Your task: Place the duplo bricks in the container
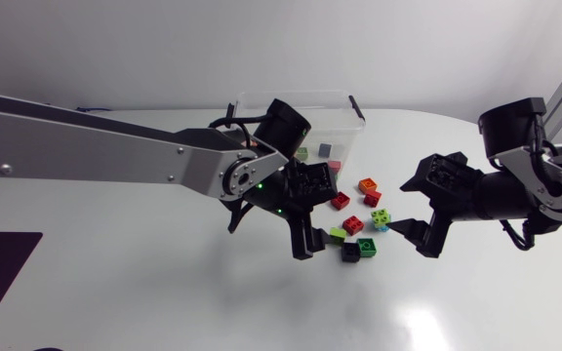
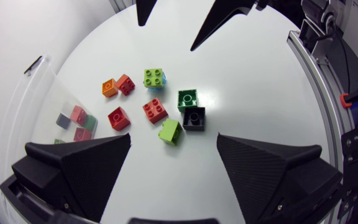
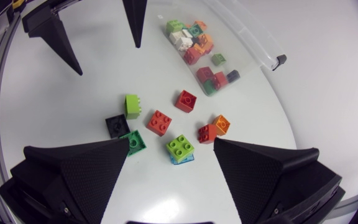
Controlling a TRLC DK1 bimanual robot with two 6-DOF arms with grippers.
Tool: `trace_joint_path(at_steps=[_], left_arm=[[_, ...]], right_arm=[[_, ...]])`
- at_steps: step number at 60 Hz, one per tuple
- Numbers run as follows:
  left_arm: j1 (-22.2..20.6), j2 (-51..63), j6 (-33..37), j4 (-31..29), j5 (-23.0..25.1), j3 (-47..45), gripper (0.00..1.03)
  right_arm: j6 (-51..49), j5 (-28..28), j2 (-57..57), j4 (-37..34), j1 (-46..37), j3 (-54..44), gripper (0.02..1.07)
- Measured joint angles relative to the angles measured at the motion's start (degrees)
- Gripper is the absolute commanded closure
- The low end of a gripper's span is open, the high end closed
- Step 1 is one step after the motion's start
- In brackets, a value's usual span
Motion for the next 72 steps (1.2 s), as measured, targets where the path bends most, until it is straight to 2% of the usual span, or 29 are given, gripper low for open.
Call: trace_joint_path(at_steps=[16, 39, 45, 48, 50, 55, 59, 64, 68, 69, 72], left_arm=[[-0.74, 6.95, 4.83, -0.04, 0.02, 1.2, 0.07], [-1.01, 16.5, 6.93, -1.14, -0.2, 11.72, 0.12], [-1.01, 18.25, 7.13, -1.7, -0.2, 13.77, 0.16], [-1.01, 19.23, 7.15, -1.84, -0.2, 14.8, 0.16], [-1.01, 19.85, 7.17, -2.14, -0.22, 15.34, 0.22], [-1.01, 21.49, 7.34, -3.23, -0.2, 16.81, 0.24], [-1.01, 22.21, 7.56, -3.5, -0.22, 17.55, 0.35], [-1.01, 22.82, 7.58, -3.5, -0.17, 18.21, 0.5], [-1.01, 23.19, 7.58, -3.52, -0.15, 18.58, 0.61], [-1.01, 23.34, 7.61, -3.5, -0.15, 18.73, 0.66], [-1.01, 23.58, 7.58, -3.5, -0.13, 18.97, 0.68]], right_arm=[[-9.68, 4.5, 6.25, -1.05, 0.57, 1.9, 0.09], [-18.21, 7.19, 16.24, -1.05, 0.76, 7.54, 0.1], [-19.58, 7.63, 18.93, -1.03, 0.72, 9.62, 0.1], [-20.22, 7.74, 20.09, -1.03, 0.72, 10.47, 0.13], [-20.74, 7.76, 20.79, -1.03, 0.72, 10.84, 0.13], [-22.01, 8.17, 22.88, -1.05, 0.72, 11.63, 0.2], [-22.47, 8.2, 23.82, -1.03, 0.72, 11.8, 0.21], [-22.86, 8.17, 25.16, -1.01, 0.72, 12.04, 0.3], [-22.97, 8.17, 26.14, -1.01, 0.72, 12.13, 0.33], [-23.12, 8.17, 26.4, -1.01, 0.72, 12.15, 0.36], [-23.32, 8.17, 27.21, -0.83, 0.72, 12.15, 0.47]])
